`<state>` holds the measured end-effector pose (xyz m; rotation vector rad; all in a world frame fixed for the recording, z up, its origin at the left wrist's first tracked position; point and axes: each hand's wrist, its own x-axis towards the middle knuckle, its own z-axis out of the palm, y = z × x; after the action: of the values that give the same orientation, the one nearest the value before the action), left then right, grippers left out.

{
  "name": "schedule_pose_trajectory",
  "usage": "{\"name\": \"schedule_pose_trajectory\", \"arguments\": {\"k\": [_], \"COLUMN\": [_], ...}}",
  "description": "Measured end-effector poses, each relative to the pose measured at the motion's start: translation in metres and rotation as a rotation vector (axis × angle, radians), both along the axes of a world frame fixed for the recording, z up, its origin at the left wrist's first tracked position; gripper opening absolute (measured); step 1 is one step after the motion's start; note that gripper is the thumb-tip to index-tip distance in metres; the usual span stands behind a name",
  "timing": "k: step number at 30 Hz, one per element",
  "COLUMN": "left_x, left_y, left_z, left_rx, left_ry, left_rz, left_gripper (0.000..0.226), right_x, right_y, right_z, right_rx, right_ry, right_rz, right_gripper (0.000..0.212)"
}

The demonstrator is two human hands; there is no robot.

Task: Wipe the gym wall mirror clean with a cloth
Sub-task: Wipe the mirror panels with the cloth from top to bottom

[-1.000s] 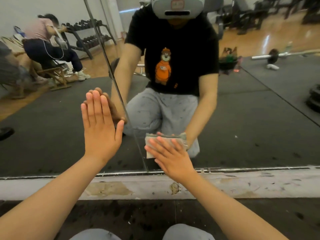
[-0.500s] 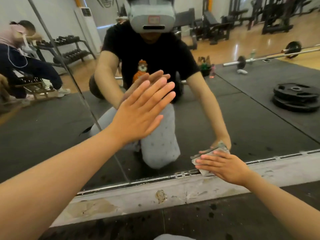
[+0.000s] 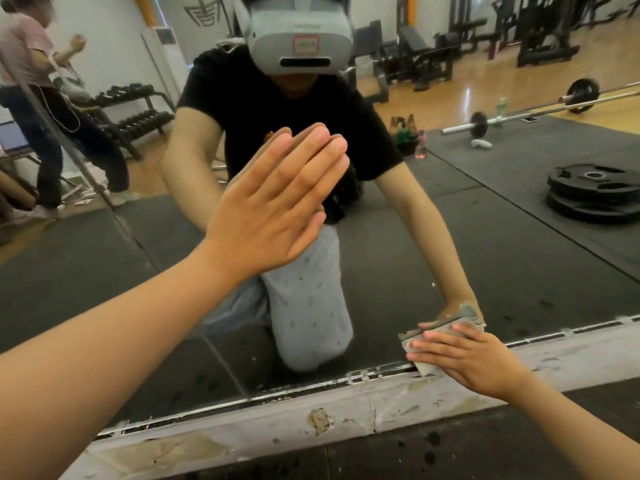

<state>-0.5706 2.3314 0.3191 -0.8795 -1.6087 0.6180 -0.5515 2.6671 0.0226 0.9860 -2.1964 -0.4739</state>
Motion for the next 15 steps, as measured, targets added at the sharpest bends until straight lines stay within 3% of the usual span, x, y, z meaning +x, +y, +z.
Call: {"name": "schedule_pose_trajectory", "arguments": {"k": [6, 15], "left_x": [0.0, -0.001], "left_y": [-0.001, 0.0], "left_z": [-0.002, 0.001], "left_rx": [-0.006, -0.013], "left_ry": [0.017, -0.021], "left_rz": [0.016, 0.027], "left_gripper": [0.059, 0.061], "right_x": [-0.004, -0.02], "right_y": [-0.011, -0.024], "right_z": [0.002, 0.141], "right_rx": [-0.08, -0.246], "right_ry": [0.127, 0.334], "right_rz": [-0.025, -0.001], "right_gripper": [0.051, 0.053]}}
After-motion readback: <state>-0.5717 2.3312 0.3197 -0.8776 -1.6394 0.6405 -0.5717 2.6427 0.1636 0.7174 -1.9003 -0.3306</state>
